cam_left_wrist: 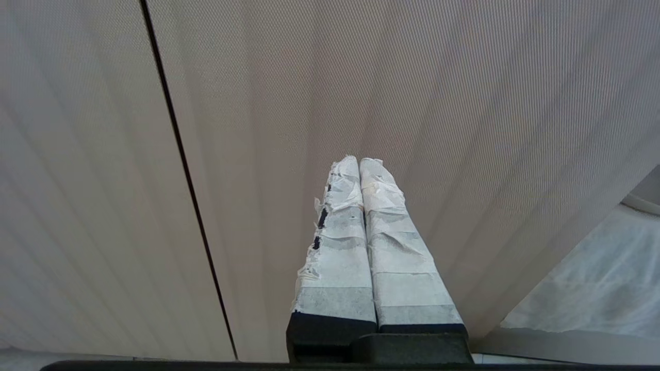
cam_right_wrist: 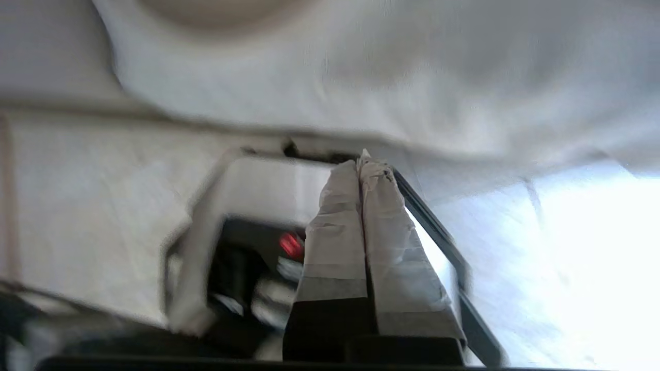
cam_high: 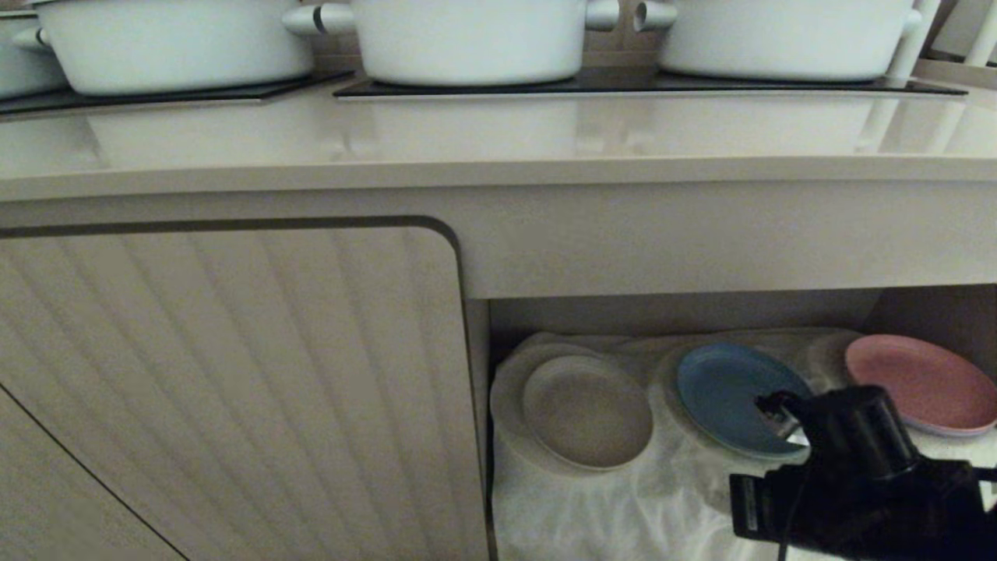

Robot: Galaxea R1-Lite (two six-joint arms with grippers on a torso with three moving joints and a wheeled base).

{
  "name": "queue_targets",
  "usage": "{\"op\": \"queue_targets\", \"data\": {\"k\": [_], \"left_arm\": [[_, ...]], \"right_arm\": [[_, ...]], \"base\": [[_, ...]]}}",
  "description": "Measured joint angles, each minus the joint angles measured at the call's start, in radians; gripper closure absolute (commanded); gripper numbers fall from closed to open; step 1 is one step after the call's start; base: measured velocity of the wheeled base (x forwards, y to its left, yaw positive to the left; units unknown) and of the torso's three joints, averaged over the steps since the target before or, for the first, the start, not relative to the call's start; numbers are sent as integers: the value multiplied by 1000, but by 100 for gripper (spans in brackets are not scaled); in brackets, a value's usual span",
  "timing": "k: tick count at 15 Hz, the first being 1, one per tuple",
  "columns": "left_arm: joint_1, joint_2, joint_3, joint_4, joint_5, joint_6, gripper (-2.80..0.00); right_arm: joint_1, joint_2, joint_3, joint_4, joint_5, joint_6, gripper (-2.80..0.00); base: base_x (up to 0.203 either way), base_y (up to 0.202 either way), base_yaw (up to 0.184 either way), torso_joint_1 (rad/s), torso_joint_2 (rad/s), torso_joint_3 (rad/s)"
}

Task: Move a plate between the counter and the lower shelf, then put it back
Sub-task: Pick up the plate in the cupboard

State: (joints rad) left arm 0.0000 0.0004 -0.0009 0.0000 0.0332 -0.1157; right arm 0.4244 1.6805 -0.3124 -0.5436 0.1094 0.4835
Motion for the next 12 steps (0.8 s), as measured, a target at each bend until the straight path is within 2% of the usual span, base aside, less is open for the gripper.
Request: {"op": "queue_targets", "data": {"k": [2, 4, 6, 9, 12], "left_arm": [[0, 0, 0, 0, 0, 0, 0], [0, 0, 0, 0, 0, 0, 0], [0, 0, 0, 0, 0, 0, 0], [0, 0, 0, 0, 0, 0, 0], [0, 0, 0, 0, 0, 0, 0]], "right_arm": [[6, -86, 92, 27, -45, -33, 0], [8, -155, 150, 129, -146, -73, 0], [9, -218, 184, 201, -219, -73, 0], [9, -354, 222, 267, -247, -70, 0], [8, -538, 223, 434, -309, -45, 0]], "base": [[0, 0, 0, 0, 0, 0], [0, 0, 0, 0, 0, 0], [0, 0, 0, 0, 0, 0], [0, 0, 0, 0, 0, 0], [0, 0, 0, 0, 0, 0]]}}
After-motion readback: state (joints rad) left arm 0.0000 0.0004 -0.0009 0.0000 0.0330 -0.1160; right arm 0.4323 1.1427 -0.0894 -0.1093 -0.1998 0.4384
